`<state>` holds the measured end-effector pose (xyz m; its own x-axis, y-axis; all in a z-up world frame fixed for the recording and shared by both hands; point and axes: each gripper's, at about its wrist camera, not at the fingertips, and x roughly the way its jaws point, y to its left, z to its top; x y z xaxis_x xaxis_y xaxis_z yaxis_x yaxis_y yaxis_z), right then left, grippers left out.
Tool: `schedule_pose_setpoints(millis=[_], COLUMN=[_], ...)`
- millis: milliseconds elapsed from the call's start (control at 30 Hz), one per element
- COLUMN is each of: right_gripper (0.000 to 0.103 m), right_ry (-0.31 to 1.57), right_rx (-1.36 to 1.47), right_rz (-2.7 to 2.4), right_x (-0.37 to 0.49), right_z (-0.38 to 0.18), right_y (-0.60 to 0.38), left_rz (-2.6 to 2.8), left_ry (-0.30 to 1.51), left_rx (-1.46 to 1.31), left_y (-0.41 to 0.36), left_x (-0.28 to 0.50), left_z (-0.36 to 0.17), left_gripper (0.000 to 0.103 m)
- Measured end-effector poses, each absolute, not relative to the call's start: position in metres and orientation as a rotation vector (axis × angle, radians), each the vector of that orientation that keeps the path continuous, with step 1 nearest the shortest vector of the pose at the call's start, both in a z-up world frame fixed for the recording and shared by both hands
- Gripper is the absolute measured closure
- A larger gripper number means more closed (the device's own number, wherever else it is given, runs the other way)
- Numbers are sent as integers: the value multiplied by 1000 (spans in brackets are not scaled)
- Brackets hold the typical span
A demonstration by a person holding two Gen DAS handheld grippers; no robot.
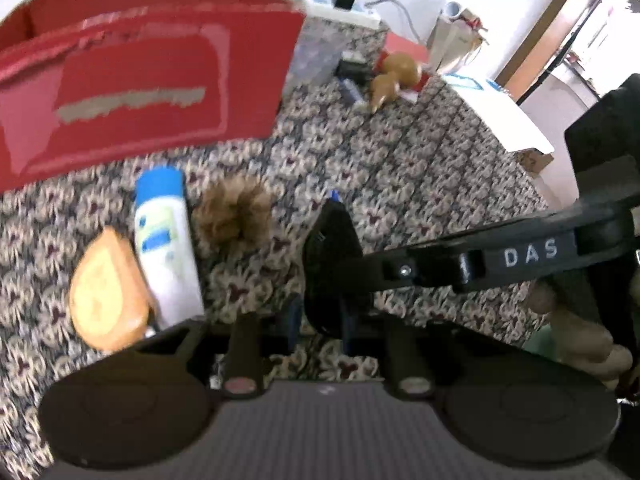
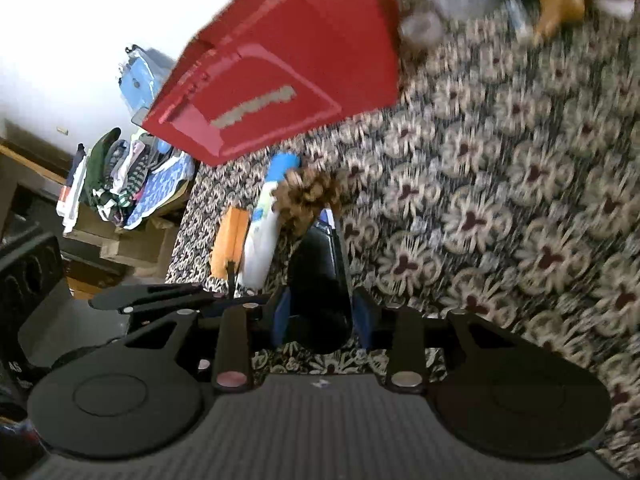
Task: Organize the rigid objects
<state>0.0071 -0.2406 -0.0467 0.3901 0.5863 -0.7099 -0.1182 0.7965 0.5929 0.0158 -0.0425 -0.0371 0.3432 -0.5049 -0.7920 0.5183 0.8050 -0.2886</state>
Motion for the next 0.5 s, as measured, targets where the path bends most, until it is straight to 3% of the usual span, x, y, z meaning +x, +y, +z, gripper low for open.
schedule_pose_setpoints(millis=[167,500], right_gripper=[93,93], right_ry=[966,737], right_rx=[422,381], right_rz=[436,484], right_x=[12,64], right_z=[-20,52], right_y=[-240,-235], left_rz=[-682,-637], left_ry=[932,714], left_rx=[20,7], left_y=[-47,-31], left_x=[28,85], left_z=[-3,73], left_gripper=[91,91])
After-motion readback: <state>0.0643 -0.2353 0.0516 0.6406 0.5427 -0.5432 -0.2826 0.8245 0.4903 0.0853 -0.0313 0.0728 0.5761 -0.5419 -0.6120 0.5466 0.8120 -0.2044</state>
